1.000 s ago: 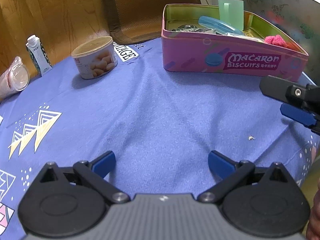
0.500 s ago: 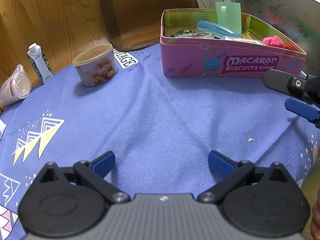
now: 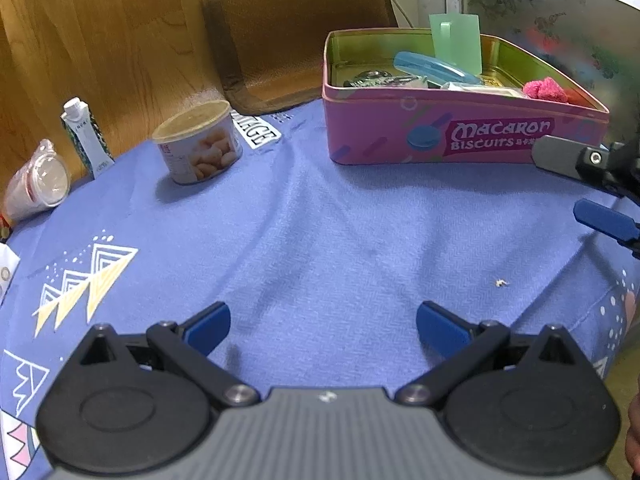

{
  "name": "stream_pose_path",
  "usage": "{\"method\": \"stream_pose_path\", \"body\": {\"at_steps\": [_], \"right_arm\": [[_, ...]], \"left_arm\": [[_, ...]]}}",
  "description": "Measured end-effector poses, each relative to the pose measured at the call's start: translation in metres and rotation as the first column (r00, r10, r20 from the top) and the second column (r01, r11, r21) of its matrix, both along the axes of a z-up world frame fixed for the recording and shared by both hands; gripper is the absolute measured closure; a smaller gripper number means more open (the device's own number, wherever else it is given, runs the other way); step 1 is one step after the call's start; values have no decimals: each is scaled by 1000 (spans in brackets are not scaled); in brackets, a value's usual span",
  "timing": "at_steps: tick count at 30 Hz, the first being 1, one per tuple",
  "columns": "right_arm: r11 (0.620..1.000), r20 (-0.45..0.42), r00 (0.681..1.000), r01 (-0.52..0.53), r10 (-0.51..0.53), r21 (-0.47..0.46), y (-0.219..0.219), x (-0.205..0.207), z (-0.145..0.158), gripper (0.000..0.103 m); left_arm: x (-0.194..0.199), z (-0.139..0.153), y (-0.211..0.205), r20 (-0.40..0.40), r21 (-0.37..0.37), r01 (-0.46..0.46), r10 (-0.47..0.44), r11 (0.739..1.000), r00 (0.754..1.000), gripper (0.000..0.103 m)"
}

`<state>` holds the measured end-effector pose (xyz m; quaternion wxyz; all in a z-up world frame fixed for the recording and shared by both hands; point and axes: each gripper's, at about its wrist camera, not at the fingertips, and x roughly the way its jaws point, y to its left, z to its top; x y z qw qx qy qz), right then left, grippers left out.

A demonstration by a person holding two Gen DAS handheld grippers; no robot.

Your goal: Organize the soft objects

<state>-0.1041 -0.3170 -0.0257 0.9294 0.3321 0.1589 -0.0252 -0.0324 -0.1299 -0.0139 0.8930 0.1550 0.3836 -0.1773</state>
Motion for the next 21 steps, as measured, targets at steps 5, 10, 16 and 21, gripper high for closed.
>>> {"method": "stream_pose_path", "body": {"at_steps": [5,10,16,21], "right_arm": [[1000,11,1000,9,-9,-5,0,-3,1,8],[1000,24,1000,19,-18,-15,1,-5,2,8],[1000,30,999,17,-16,-17,-1,-7,2,8],[999,42,999,24,-23,-25,1,-9,4,8]], "left_arm": [[-3,2,0,27,6,-8,8,1000,1000,0],[-3,4,3,37,3,-22,22,1000,999,0],[-2,6,9,50,-4,-42,43,999,998,0],[-1,10,16,74,-10,-69,69,998,995,0]]}}
